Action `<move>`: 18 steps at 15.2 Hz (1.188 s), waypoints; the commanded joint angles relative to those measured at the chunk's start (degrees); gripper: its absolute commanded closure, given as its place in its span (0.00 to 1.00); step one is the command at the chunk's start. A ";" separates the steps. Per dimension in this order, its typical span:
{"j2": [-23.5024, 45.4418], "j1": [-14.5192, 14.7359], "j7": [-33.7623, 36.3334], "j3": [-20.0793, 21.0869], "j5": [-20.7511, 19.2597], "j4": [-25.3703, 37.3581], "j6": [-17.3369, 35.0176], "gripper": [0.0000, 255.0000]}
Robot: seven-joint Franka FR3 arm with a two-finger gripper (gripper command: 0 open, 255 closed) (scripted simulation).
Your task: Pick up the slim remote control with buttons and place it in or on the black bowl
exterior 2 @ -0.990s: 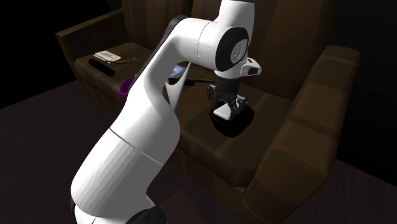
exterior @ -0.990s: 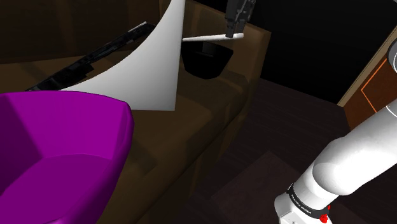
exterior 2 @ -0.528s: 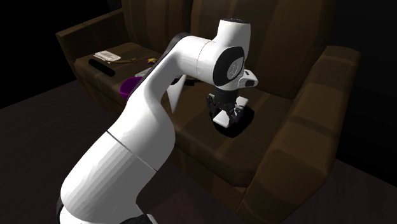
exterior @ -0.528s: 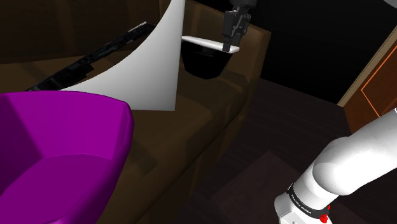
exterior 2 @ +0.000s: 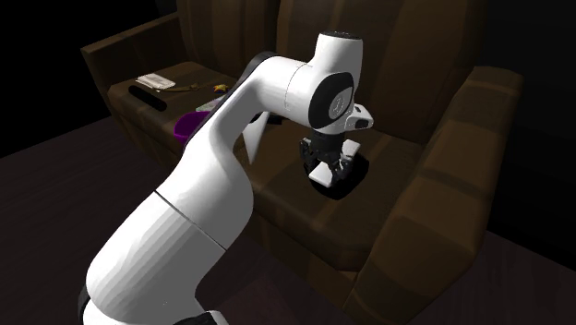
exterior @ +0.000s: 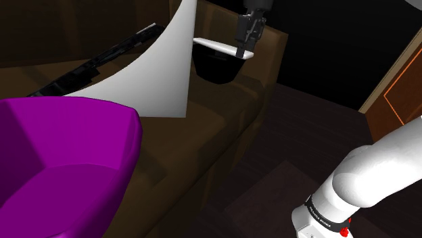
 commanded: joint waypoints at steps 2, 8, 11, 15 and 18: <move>0.01 -0.01 -0.01 -0.02 -0.01 -0.06 0.02 0.00; 2.59 -0.07 0.67 0.39 -0.63 6.80 -4.35 0.00; 5.43 -0.03 1.43 0.94 -1.37 13.71 -8.53 0.00; 5.43 -0.02 1.43 0.94 -1.37 13.71 -8.53 0.00; 5.42 -0.02 1.43 0.94 -1.37 13.68 -8.51 0.00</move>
